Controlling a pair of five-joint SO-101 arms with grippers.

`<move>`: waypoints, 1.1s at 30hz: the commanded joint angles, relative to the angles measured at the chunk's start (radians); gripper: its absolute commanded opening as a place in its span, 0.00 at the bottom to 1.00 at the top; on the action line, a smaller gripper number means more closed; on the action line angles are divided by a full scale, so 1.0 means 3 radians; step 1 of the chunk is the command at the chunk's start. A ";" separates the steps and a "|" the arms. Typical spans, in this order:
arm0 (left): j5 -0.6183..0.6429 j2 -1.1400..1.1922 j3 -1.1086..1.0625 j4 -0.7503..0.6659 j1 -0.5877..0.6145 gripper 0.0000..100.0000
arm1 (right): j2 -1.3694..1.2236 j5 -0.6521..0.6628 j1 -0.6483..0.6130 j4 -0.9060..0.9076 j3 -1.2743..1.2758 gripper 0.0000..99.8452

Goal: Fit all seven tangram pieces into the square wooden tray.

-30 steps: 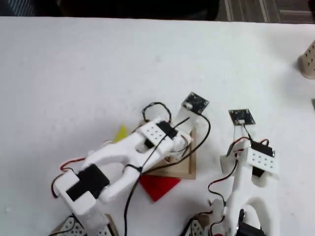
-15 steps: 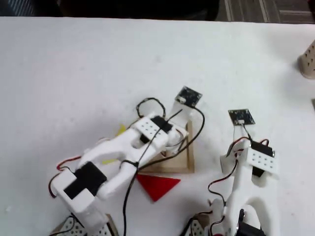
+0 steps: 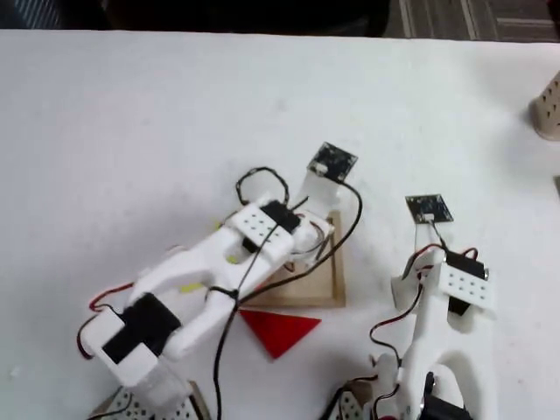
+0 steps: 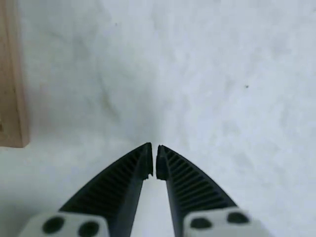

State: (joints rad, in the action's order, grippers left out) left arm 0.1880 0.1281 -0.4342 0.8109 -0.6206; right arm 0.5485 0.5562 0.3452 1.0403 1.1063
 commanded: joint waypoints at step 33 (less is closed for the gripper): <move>0.0164 -0.0028 0.0440 -0.0644 -0.0023 0.02 | 0.0105 0.0036 -0.0151 -0.0038 0.0031 0.02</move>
State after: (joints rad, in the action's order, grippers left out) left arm 0.1910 0.1772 -0.3391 0.6958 -0.5623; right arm 0.5485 0.5562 0.3115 1.0403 1.1201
